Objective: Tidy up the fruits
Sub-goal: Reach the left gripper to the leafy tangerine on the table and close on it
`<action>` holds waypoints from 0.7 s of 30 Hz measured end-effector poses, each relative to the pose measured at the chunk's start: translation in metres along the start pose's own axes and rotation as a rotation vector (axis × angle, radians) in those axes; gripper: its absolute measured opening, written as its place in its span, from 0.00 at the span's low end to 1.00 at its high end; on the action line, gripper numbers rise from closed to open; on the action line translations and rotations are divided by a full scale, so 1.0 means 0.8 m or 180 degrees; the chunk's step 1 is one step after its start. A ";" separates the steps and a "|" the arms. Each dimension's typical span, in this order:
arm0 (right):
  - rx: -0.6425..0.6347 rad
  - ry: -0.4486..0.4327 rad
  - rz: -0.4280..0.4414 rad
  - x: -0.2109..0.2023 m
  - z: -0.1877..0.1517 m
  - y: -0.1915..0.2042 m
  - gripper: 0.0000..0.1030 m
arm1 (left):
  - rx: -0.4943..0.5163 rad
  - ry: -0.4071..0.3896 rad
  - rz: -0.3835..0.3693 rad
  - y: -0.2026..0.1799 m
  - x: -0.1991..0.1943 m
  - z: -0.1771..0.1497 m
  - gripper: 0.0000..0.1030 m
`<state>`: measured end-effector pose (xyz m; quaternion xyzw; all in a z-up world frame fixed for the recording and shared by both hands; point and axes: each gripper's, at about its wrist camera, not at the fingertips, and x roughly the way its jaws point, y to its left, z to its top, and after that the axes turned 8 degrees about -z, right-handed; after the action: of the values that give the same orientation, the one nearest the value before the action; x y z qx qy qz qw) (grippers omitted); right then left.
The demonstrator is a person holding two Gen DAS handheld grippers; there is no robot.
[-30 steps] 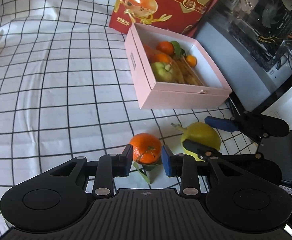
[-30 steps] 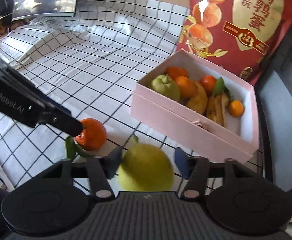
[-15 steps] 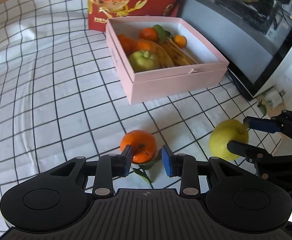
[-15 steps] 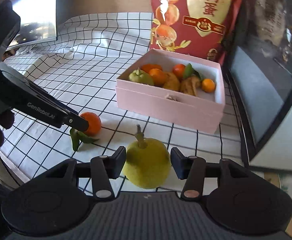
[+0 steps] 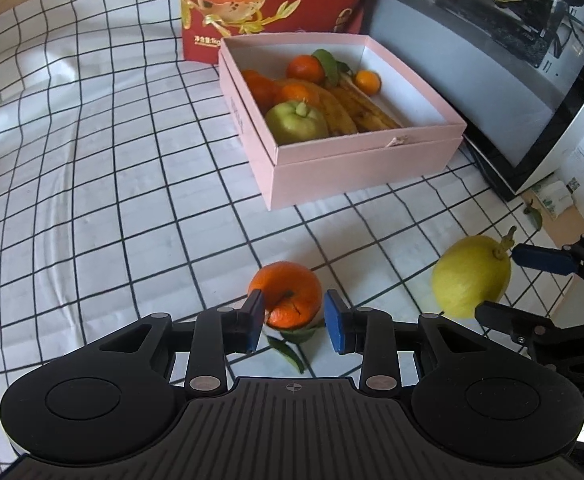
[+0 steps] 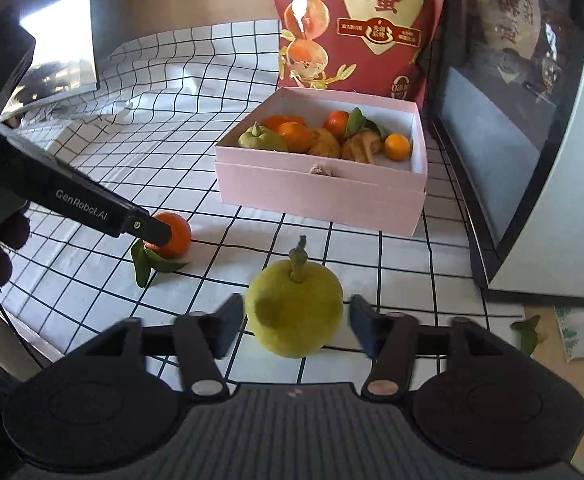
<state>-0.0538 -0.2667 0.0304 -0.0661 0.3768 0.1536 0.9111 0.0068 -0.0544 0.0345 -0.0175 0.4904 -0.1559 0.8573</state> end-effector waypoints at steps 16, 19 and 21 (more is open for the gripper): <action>0.0169 0.0293 0.0088 0.029 -0.036 -0.010 0.79 | 0.0122 -0.0054 -0.0167 -0.006 0.005 0.005 0.65; 0.0137 0.0286 0.0136 0.031 -0.036 -0.008 0.86 | 0.0140 -0.0047 -0.0081 -0.002 0.005 0.005 0.65; 0.0110 0.0277 0.0164 0.031 -0.036 -0.007 0.89 | 0.0143 0.0029 -0.0035 0.002 0.012 0.005 0.64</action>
<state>-0.0548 -0.2729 -0.0075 -0.0473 0.4202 0.1675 0.8906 0.0148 -0.0563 0.0285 -0.0003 0.4906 -0.1717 0.8543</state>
